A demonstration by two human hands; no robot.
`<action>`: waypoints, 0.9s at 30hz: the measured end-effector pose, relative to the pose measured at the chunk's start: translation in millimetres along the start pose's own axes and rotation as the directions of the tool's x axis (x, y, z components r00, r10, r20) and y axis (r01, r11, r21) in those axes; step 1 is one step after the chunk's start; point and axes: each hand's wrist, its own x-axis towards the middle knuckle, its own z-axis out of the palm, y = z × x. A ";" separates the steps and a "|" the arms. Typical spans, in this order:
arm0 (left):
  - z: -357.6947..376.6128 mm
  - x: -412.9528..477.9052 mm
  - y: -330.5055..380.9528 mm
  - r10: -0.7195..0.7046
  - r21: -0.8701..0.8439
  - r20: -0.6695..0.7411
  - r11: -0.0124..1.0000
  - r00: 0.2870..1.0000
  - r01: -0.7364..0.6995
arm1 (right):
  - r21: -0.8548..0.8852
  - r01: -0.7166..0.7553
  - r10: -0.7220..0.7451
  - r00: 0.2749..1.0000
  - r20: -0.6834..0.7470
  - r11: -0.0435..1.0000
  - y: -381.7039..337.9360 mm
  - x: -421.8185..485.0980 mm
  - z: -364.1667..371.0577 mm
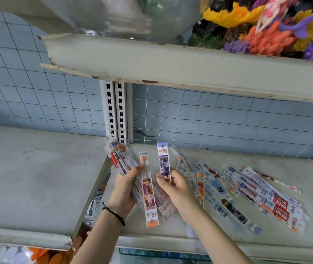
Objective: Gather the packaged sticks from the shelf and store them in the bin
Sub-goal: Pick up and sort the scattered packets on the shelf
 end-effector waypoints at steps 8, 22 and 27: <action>-6.7 5.5 1.3 0.058 -0.153 -0.101 0.985 0.993 -0.073 | 0.043 -0.181 0.177 0.980 0.085 0.982 -2.2 -8.8 -7.3; -7.7 2.3 3.1 0.126 -0.209 -0.170 0.964 0.977 -0.161 | 0.329 -0.079 0.083 0.997 0.002 0.941 20.0 -4.9 4.5; -4.0 -2.6 5.3 0.107 -0.187 -0.019 0.976 0.994 -0.109 | 0.439 -0.100 0.119 0.993 -0.015 0.893 15.5 -2.2 -9.0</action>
